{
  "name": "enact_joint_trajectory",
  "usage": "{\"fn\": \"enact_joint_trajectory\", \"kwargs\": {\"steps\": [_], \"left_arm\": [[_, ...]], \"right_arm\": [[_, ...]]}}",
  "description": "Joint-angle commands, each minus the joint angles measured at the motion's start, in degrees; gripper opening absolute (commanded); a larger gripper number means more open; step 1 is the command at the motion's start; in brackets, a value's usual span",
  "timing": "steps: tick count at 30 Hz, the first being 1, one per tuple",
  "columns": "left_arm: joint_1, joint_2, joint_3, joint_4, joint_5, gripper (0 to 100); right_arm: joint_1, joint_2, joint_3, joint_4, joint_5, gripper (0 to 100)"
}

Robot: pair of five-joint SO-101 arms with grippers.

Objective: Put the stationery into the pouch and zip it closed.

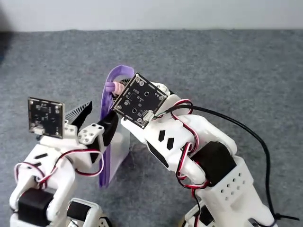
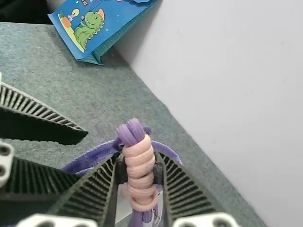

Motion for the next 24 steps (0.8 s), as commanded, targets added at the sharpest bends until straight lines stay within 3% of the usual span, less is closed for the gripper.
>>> {"fn": "enact_joint_trajectory", "kwargs": {"steps": [1, 6, 15, 19, 24], "left_arm": [[-0.26, 0.44, 0.92, -2.55, -2.73, 21], [-0.18, 0.44, 2.77, -4.13, -3.08, 20], [4.04, 0.35, 4.97, -7.56, -4.22, 7], [3.78, -0.09, 4.70, -7.12, -4.31, 1], [4.04, -0.18, 1.71, -1.93, -5.98, 1]], "right_arm": [[-0.04, -0.13, -0.97, -1.45, 0.62, 0.7], [-0.40, -0.13, -0.97, -1.45, 0.62, 0.7], [-1.19, -0.13, -0.97, -1.36, 0.62, 0.7], [-0.75, -0.13, -0.97, -1.36, 0.70, 0.7], [3.03, 0.48, 0.44, -3.56, 3.08, 0.7]]}}
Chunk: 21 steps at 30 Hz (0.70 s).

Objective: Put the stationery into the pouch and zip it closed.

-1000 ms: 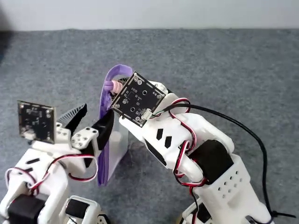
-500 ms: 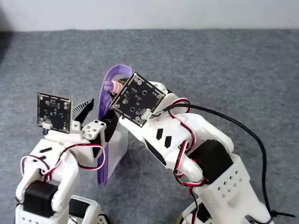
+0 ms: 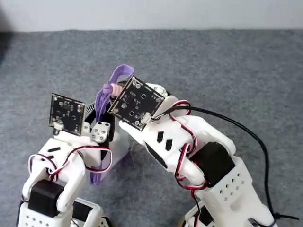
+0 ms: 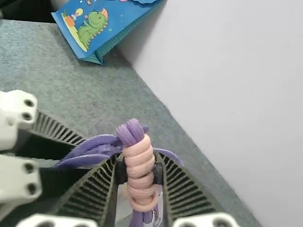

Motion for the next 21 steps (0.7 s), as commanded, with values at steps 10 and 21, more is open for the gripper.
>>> {"fn": "enact_joint_trajectory", "kwargs": {"steps": [10, 21], "left_arm": [[-0.18, -0.79, -10.51, 14.07, -0.88, 1], [-0.26, -0.79, -12.62, 15.74, 0.53, 1]], "right_arm": [[14.55, 7.08, 9.93, -17.80, 2.29, 0.7], [21.49, 17.98, 10.81, -30.20, 4.66, 0.7]]}}
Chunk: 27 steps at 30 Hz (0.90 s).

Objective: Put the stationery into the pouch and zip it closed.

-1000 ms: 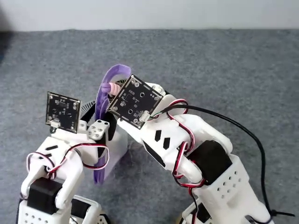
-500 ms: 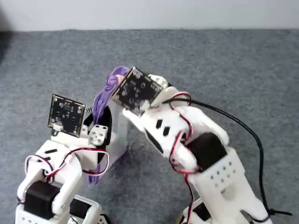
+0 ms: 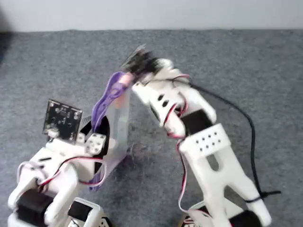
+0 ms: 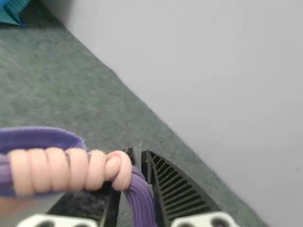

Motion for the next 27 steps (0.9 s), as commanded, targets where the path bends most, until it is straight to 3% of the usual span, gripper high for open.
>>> {"fn": "enact_joint_trajectory", "kwargs": {"steps": [1, 10, 16, 23, 27], "left_arm": [[-0.26, -0.88, -3.30, 1.05, 1.14, 1], [-0.26, -0.88, -2.95, 0.79, 1.14, 1], [-0.26, -0.44, -2.86, 0.70, 1.23, 1], [-0.26, -0.35, -2.86, 0.70, 2.29, 1], [-0.26, -0.35, -2.86, 0.70, 2.29, 1]], "right_arm": [[5.14, 2.42, -0.88, -4.88, 2.29, 0.7], [5.41, 4.09, -0.62, -6.73, 2.29, 0.7], [3.47, 2.15, -0.97, 1.45, 2.29, 1.3], [-1.54, -4.26, -0.79, 14.81, -4.84, 21.3], [-5.32, -7.60, -0.79, 15.08, -4.75, 20.8]]}}
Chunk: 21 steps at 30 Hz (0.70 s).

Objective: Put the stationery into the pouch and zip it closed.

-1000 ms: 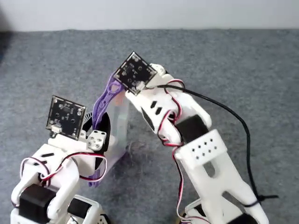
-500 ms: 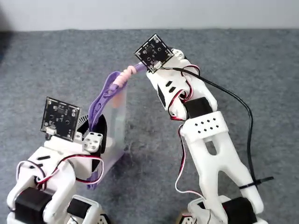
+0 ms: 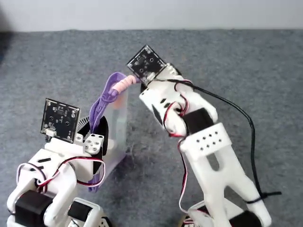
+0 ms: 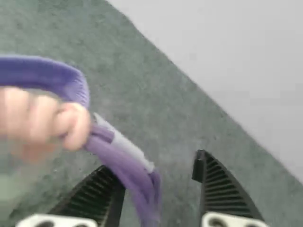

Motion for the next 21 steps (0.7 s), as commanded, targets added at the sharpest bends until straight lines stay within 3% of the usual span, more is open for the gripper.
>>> {"fn": "enact_joint_trajectory", "kwargs": {"steps": [1, 5, 16, 21], "left_arm": [[0.00, -0.09, -2.68, -0.26, 0.53, 1], [0.00, -0.09, -2.68, -0.26, 0.53, 1], [0.00, -0.09, -2.68, -0.26, 0.53, 1], [0.00, -0.09, -2.68, -0.09, 0.53, 1]], "right_arm": [[-3.74, -4.79, -1.14, 0.40, -0.88, 18.9], [-7.08, -7.60, -1.14, 0.66, -0.88, 13.3], [-12.79, -12.44, -0.79, 1.10, 4.48, 13.0], [-14.02, -12.62, -0.79, 8.13, 4.48, 13.0]]}}
